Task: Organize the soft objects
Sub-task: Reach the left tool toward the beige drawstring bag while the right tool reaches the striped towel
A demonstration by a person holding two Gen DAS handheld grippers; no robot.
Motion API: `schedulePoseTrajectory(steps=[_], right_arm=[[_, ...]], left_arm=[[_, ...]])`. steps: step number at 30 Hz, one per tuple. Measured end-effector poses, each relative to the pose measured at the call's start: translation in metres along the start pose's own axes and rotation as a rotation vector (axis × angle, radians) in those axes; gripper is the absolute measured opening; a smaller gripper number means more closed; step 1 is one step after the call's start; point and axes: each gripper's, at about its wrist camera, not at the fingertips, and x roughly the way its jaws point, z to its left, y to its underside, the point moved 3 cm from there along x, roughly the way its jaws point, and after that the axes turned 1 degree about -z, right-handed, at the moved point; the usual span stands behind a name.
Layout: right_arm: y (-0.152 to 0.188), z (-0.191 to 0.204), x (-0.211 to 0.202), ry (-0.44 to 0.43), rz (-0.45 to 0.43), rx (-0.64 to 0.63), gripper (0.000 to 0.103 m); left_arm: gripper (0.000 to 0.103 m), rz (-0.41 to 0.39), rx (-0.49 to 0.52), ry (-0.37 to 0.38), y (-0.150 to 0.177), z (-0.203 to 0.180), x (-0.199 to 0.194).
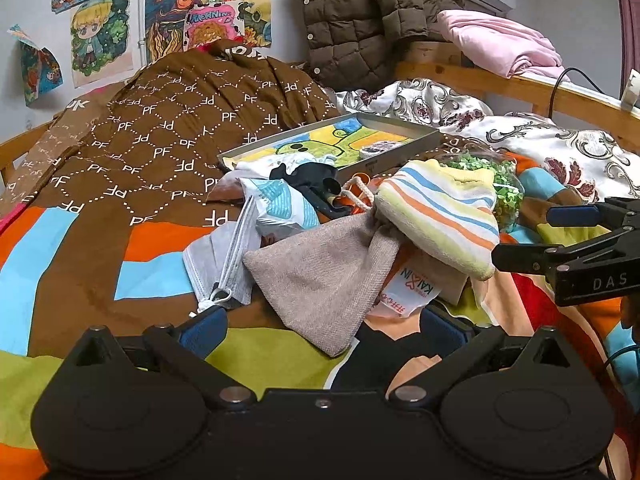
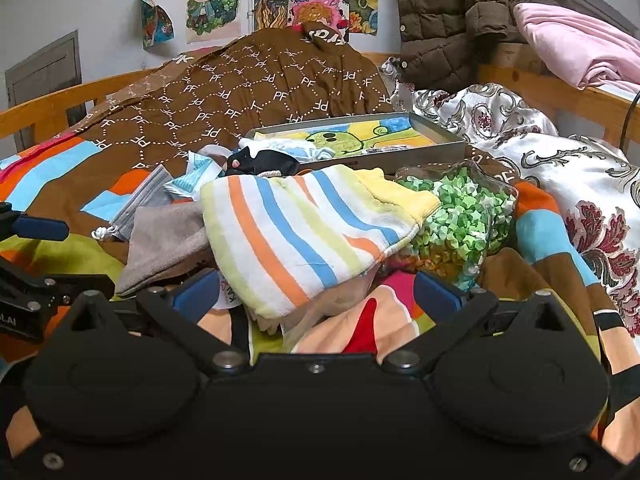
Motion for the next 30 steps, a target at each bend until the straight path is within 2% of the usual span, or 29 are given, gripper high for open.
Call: schedulePoseTrajectory(steps=[10,16,21,30], right_arm=[[0.0,-0.001,0.001,-0.004,-0.001,-0.002,0.102],[-0.004,0.001,0.005,-0.028,-0.024,-0.015,0.102],[-0.011,0.007,0.012,-0.041,-0.059,-0.076,0.102],[-0.016,0.015,0.036,-0.06,-0.062,-0.121,0.102]], left_arm=[[0.102,-0.007,0.009,0.003,-0.002,0.001,0.0],[0.102,-0.038,0.043,0.018,-0.011,0.005,0.007],[0.102,-0.053,0.094,0.042,-0.021,0.009,0.021],[0.101,-0.04,0.192,0.092,-0.03,0.012,0.051]])
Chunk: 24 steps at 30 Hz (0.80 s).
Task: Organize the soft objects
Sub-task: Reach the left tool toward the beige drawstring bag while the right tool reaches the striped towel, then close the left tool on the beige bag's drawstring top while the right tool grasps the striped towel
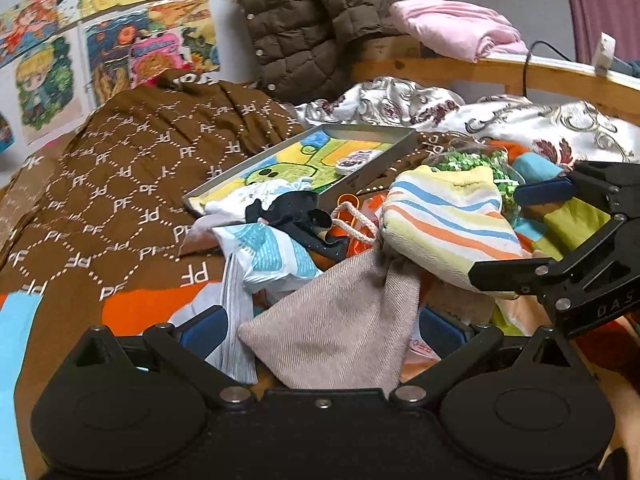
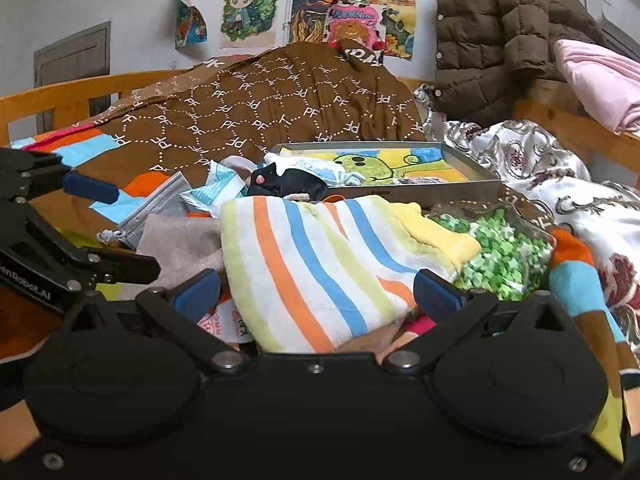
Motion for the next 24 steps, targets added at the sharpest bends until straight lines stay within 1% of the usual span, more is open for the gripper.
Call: schedulePoseTrajectory(steps=[4,6,9,11,12,13,14,17,19,21,22,24], right_arm=[[0.001,0.002,0.012,-0.005,0.012,-0.004,0.102],[0.003,0.001,0.016,-0.005,0.021,-0.006,0.1],[0.006,0.003,0.021,0.0,0.032,-0.018,0.096],[0.007,0.003,0.025,0.004,0.039,-0.021,0.094],[0.008,0.002,0.026,0.006,0.043,-0.018,0.092],[0.009,0.001,0.027,0.009,0.047,-0.015,0.087],[0.01,-0.002,0.029,0.008,0.052,-0.013,0.082],[0.012,-0.005,0.03,0.01,0.058,-0.001,0.079],[0.013,-0.007,0.029,0.006,0.057,0.013,0.079],[0.013,-0.01,0.028,0.002,0.058,0.03,0.078],[0.014,-0.011,0.028,0.002,0.06,0.035,0.074],[0.014,-0.012,0.026,0.005,0.061,0.035,0.069]], left_arm=[[0.1,0.014,0.058,0.056,-0.005,0.001,0.013],[0.1,0.047,0.104,0.094,-0.007,-0.001,0.023],[0.1,0.088,0.153,0.148,-0.008,-0.004,0.034],[0.099,0.097,0.179,0.168,-0.009,-0.006,0.037],[0.097,0.099,0.188,0.177,-0.009,-0.006,0.039],[0.095,0.101,0.195,0.182,-0.01,-0.006,0.04],[0.093,0.107,0.195,0.184,-0.011,-0.006,0.041],[0.088,0.131,0.172,0.194,-0.014,-0.004,0.045],[0.086,0.152,0.147,0.2,-0.016,-0.001,0.047],[0.08,0.169,0.114,0.212,-0.017,0.002,0.049],[0.078,0.175,0.11,0.217,-0.018,0.002,0.049],[0.07,0.181,0.111,0.218,-0.017,0.001,0.048]])
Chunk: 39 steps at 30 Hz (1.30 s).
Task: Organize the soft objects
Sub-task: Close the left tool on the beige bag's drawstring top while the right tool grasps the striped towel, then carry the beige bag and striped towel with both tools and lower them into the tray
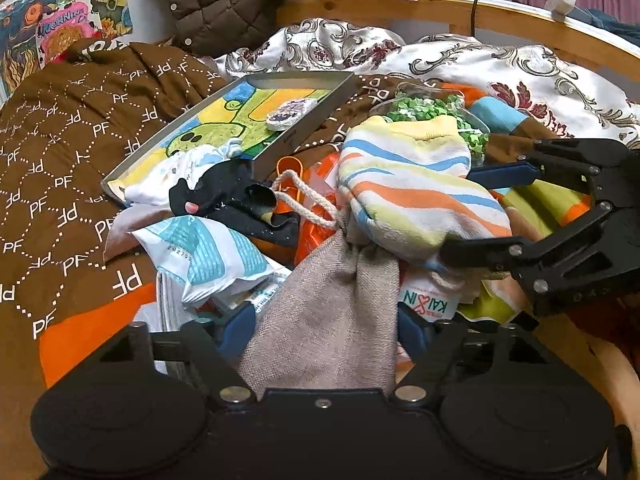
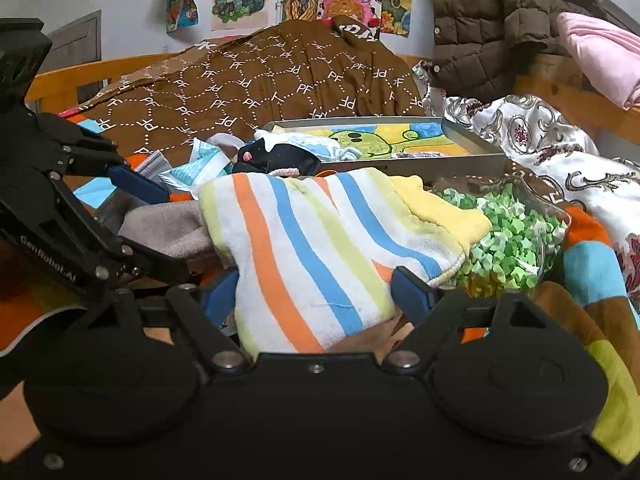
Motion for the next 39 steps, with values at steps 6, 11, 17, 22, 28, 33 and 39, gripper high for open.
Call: schedulePoseTrajectory(steps=[6,11,17,22,28,33,39], right_arm=[[-0.003,0.0,-0.006,0.004,-0.015,0.017,0.045],[-0.005,-0.004,-0.01,0.032,-0.022,0.026,0.02],[-0.009,-0.016,-0.016,0.055,-0.041,0.078,0.01],[-0.018,-0.03,-0.032,0.111,-0.124,0.095,0.01],[-0.024,-0.043,-0.048,0.162,-0.194,0.082,0.01],[-0.031,-0.048,-0.055,0.171,-0.23,0.089,0.009],[-0.046,-0.048,-0.067,0.178,-0.262,0.077,0.009]], left_arm=[[0.043,0.018,-0.037,0.013,-0.002,-0.003,-0.005],[0.024,0.051,-0.121,0.041,0.0,0.0,-0.005],[0.014,0.066,-0.224,0.057,0.001,0.0,-0.011],[0.013,0.045,-0.321,0.059,0.006,-0.004,-0.022],[0.01,-0.031,-0.337,0.081,0.003,-0.019,-0.049],[0.01,-0.108,-0.383,0.09,-0.016,-0.014,-0.062],[0.01,-0.196,-0.432,0.07,-0.044,0.011,-0.061]])
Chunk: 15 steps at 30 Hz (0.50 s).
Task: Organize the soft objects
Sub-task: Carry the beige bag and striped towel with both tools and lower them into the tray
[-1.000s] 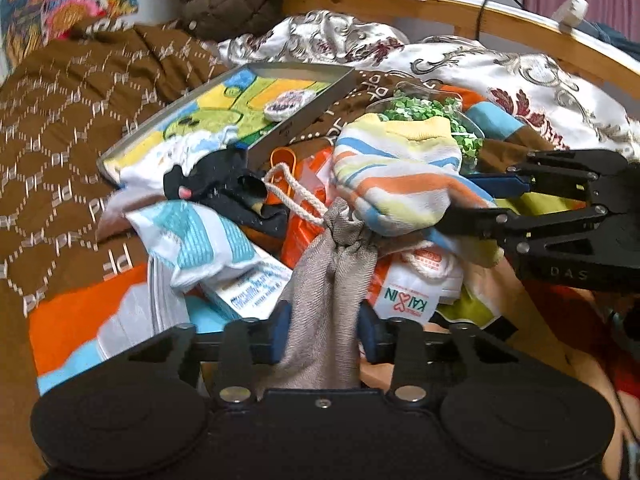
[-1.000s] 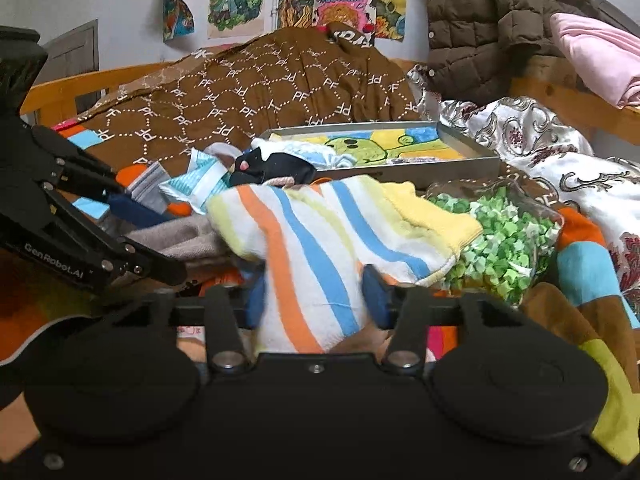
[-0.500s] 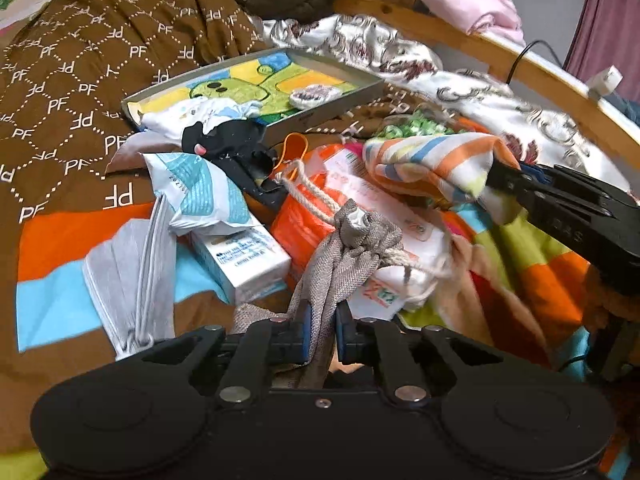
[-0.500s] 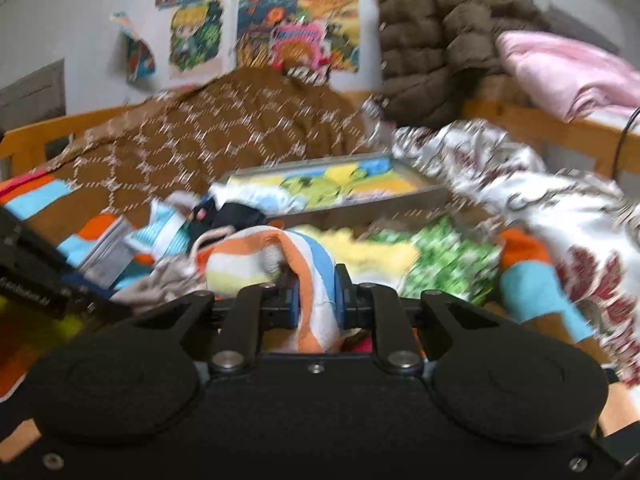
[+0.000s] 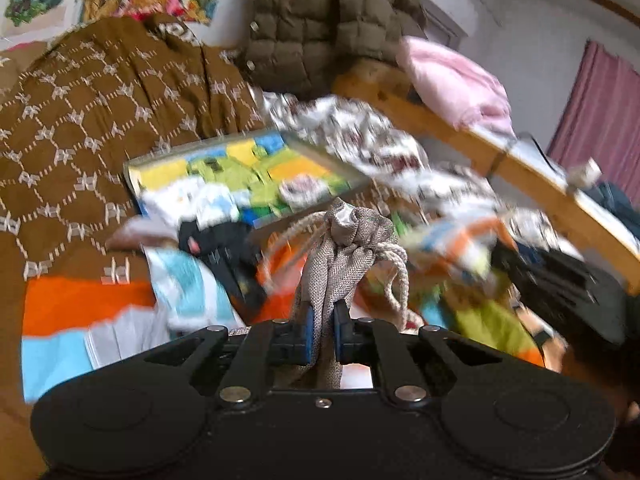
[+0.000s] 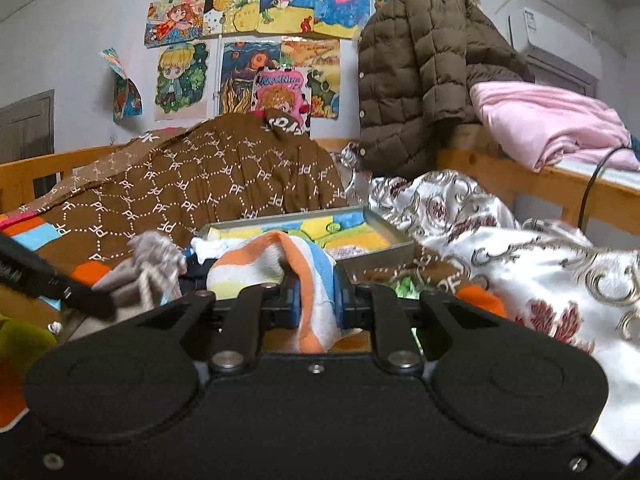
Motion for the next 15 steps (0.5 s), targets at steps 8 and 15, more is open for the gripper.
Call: schedulePoseTrajectory(steps=[8,15], right_arm=[[-0.038,-0.007,0.028,-0.021,0.015,-0.033,0.009],[-0.086,-0.009,0.085,-0.063,0.02,-0.037,0.009]], left_arm=[[0.01,-0.128,-0.028,-0.036,-0.063,0.029,0.029],[0.01,-0.186,-0.053,-0.078,-0.104,0.055,0.074]])
